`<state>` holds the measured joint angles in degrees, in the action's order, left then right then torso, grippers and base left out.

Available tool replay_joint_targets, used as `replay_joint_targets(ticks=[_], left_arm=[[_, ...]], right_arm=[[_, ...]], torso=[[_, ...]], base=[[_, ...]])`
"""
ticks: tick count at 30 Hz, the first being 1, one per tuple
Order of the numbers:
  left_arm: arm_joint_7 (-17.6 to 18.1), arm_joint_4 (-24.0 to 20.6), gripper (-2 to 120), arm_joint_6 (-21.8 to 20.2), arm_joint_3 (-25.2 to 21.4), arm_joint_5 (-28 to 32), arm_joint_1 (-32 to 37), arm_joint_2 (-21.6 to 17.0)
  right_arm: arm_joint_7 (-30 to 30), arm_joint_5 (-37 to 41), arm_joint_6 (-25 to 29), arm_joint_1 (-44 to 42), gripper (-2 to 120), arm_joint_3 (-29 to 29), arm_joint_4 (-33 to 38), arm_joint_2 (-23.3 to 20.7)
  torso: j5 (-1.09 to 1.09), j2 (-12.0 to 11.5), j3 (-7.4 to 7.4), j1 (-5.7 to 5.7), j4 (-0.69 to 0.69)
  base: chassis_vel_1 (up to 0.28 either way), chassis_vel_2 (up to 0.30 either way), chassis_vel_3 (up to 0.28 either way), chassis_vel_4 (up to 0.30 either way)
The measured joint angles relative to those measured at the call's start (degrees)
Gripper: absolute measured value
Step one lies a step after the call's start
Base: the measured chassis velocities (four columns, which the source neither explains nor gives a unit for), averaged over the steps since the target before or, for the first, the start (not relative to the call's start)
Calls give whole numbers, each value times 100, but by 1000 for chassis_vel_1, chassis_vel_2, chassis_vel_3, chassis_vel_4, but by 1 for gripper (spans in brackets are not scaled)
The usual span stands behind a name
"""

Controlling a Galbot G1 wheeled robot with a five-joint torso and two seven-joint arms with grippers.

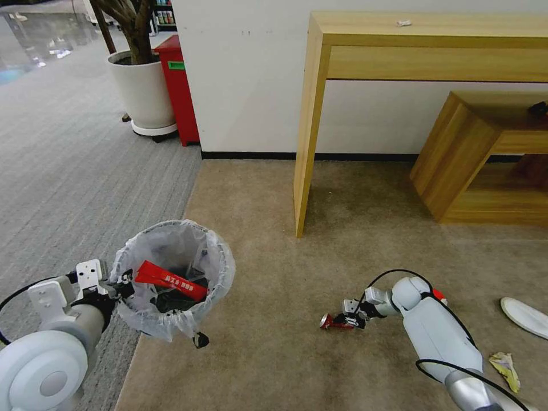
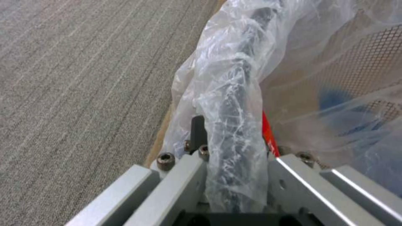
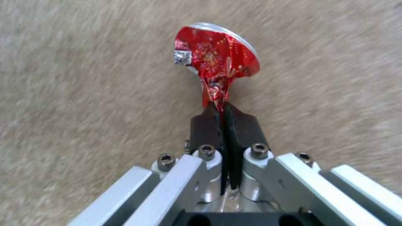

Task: Pick up the trash bin and place the garbage on the floor into it.

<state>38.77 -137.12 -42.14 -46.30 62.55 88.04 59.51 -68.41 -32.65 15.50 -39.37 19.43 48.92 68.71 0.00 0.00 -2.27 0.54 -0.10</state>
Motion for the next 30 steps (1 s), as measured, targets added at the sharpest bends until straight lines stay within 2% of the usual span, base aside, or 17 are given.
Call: replay_joint_targets(ticks=[5,9,18,20,28,30], left_arm=[[-2,8,0,0,42,0,-15,-12],[-3,33,0,0,136,0,-70,-53],[-6,87,0,0,258,-4,-76,-113],[-14,117,0,0,292,-16,-73,-143],[-34,177,0,0,367,-30,-69,-229],[-37,202,0,0,406,-29,-74,-320]], right_arm=[[50,484,8,-55,0,-17,264,-104],[59,1462,-63,-168,0,-155,882,-509],[62,2604,-146,-348,0,-189,1623,-977],[122,3050,-160,-417,0,-172,1829,-1094],[347,3959,-213,-564,0,-104,2340,-1322],[552,4576,-267,-634,0,-54,2736,-1461]], torso=[[1,0,0,0,0],[0,0,0,0,0],[0,0,0,0,0],[0,0,0,0,0],[0,0,0,0,-1],[-1,0,0,0,0]], base=[[0,0,0,0],[0,0,0,0],[0,0,0,0],[0,0,0,0],[0,0,0,0],[0,0,0,0]])
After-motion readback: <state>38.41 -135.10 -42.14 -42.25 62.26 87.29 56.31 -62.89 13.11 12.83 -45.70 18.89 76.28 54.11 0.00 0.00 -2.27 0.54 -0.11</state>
